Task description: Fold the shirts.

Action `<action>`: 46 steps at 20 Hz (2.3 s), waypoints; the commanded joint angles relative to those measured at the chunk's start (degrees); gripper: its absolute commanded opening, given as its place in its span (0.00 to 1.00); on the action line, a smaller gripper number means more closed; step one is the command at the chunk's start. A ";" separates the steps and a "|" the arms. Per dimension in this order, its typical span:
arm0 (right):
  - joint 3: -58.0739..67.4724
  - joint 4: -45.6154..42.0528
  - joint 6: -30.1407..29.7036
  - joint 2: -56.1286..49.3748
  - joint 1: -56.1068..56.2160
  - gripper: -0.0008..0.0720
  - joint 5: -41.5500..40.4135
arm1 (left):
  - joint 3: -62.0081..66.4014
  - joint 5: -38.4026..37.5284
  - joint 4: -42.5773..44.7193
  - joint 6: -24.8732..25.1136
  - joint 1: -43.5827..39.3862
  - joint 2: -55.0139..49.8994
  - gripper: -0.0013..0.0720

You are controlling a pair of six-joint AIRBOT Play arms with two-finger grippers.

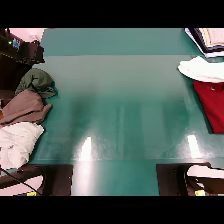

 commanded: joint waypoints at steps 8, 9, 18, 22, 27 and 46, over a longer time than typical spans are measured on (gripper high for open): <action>0.02 -4.94 -0.48 12.02 -1.77 0.03 -1.44 | -0.02 -1.27 -0.37 -0.09 0.04 0.00 0.05; 0.02 -7.39 0.37 13.40 -1.77 0.03 -1.01 | -0.02 -1.22 -0.37 -0.07 0.04 0.00 0.05; -0.42 -34.51 18.53 18.40 -1.77 0.03 14.60 | -0.02 -1.22 -0.35 0.39 0.04 0.00 0.05; -4.85 -48.74 25.66 18.40 -1.77 0.03 22.71 | -0.02 -2.29 -0.33 0.92 0.04 0.00 0.05; -11.08 -56.37 28.39 18.53 -1.77 0.04 28.50 | -0.02 -2.51 -0.33 1.88 0.04 0.00 0.05; -12.81 -25.66 28.68 38.05 6.38 0.03 26.82 | 0.00 9.81 -0.39 1.38 0.04 0.00 0.06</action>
